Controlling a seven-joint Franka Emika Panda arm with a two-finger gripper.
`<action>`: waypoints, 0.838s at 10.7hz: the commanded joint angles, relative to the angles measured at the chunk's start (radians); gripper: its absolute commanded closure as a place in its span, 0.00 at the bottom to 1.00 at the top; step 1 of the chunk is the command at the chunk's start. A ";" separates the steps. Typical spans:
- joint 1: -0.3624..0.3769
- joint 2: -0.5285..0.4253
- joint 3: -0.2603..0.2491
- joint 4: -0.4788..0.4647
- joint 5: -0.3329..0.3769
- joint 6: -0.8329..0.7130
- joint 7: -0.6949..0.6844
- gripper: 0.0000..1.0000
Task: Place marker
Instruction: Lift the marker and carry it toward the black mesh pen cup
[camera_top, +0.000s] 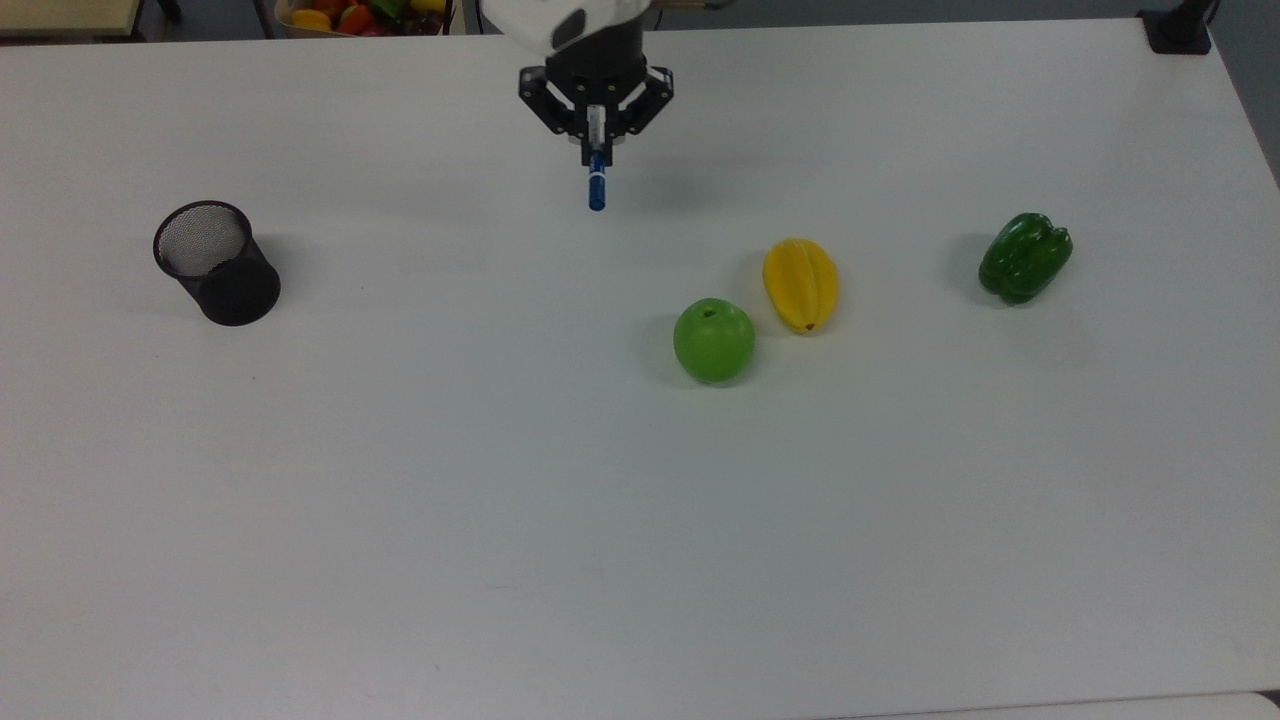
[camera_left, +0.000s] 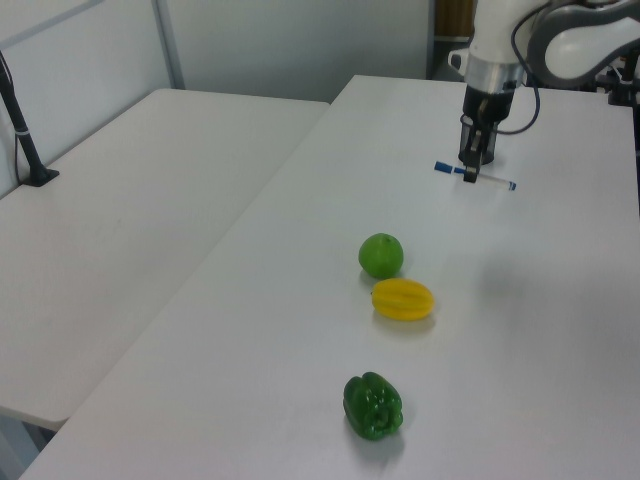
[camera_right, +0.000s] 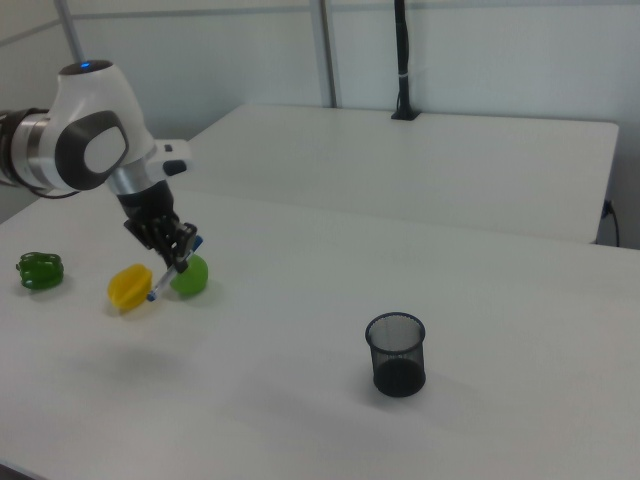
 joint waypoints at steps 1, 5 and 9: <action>-0.001 -0.015 -0.110 0.087 0.050 -0.028 -0.139 1.00; -0.003 -0.009 -0.243 0.180 0.065 -0.011 -0.252 1.00; -0.033 -0.002 -0.305 0.172 0.111 0.172 -0.322 1.00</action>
